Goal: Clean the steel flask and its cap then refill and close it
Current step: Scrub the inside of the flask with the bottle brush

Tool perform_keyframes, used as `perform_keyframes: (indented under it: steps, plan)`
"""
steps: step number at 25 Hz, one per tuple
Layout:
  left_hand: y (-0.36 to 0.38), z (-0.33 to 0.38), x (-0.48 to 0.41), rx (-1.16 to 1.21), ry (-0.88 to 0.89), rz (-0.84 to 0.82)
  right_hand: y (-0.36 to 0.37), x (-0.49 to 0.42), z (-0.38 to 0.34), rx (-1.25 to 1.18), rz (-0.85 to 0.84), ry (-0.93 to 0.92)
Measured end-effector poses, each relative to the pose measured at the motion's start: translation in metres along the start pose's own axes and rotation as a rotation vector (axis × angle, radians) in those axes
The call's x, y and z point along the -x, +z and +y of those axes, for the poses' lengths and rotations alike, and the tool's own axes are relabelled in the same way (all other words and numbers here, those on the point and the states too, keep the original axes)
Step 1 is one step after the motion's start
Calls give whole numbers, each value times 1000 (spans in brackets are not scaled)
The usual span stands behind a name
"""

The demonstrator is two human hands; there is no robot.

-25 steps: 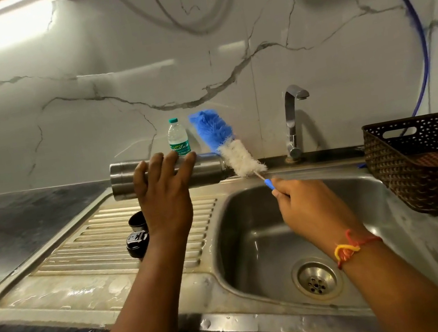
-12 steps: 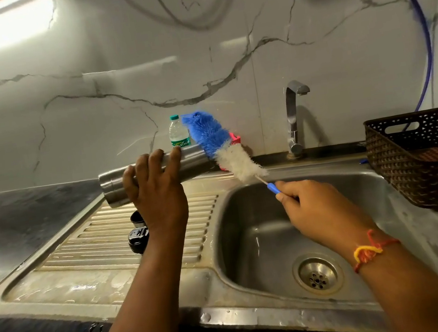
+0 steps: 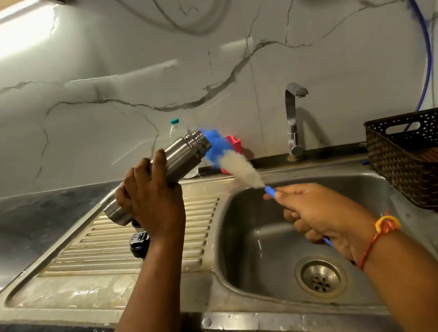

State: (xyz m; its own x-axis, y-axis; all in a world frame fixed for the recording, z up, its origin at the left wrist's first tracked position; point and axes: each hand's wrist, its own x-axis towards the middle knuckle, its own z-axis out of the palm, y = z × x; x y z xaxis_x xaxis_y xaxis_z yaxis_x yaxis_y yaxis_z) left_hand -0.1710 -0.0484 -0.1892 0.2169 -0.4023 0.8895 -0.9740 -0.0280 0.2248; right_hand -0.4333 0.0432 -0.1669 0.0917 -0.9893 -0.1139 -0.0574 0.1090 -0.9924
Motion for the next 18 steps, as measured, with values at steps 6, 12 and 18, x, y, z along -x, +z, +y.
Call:
perform_keyframes:
  steps: [6,12,18]
  plan:
    - [2,19,4,97,61,-61,6,-4,1,-363,-182,88]
    - [-2,-1,-3,111,-18,-53,8,3,-2,-352,-261,94]
    - [-1,0,-6,150,22,-67,3,5,-1,-353,-262,100]
